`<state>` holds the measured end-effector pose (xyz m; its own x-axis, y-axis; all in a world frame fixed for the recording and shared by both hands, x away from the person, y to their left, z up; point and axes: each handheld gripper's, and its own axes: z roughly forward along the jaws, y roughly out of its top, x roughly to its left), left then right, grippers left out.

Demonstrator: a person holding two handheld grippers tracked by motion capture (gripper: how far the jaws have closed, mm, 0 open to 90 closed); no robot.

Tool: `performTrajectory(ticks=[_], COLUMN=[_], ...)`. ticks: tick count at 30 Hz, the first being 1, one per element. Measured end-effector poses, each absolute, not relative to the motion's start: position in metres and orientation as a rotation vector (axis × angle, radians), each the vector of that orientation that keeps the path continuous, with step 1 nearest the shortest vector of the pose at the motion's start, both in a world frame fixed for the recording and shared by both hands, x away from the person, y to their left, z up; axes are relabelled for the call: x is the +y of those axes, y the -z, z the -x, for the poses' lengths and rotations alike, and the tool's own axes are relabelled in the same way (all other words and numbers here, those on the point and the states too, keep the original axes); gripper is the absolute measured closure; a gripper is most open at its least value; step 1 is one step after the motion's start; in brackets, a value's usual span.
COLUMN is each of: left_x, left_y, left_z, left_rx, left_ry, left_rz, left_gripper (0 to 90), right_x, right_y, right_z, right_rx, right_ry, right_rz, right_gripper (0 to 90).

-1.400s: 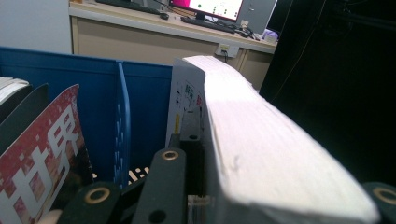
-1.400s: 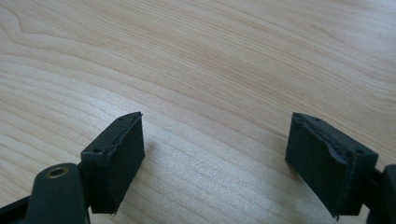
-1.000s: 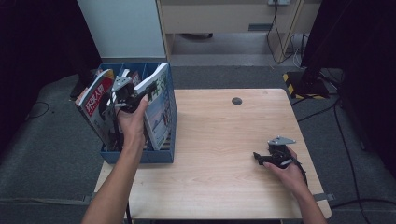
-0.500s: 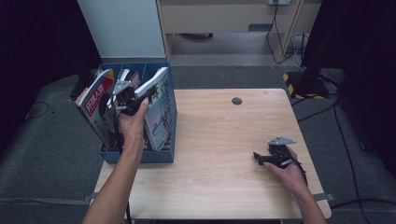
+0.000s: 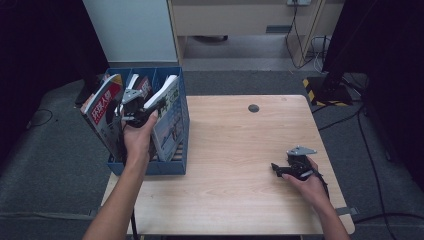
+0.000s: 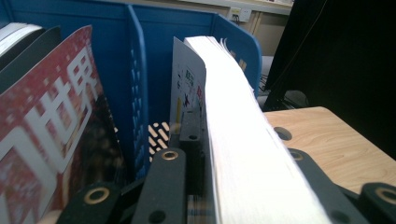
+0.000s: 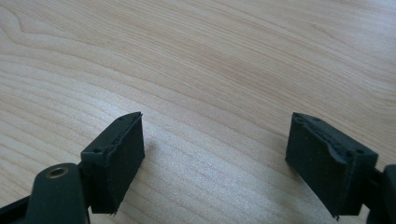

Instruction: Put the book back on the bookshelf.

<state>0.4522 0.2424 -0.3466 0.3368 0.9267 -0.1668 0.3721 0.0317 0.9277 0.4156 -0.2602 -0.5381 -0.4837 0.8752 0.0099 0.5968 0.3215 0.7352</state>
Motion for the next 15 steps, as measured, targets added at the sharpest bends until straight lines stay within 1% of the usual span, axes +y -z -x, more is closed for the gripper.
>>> performTrajectory(ticks=[7, 15], left_x=[0.2513, 0.2494], left_y=[0.3537, 0.3555], left_z=[-0.4482, -0.4463], left_rx=[1.234, 1.234], left_ry=[-0.659, -0.673], left_rz=[-1.515, -1.506], left_gripper=[72.1, 70.8], right_x=[-0.2602, -0.2603], right_y=[0.5381, 0.5380], right_z=[-0.4156, -0.4156], right_rx=[2.202, 2.204], right_ry=[-0.973, -0.973], right_rz=[-1.305, -1.305], right_gripper=[19.5, 19.5])
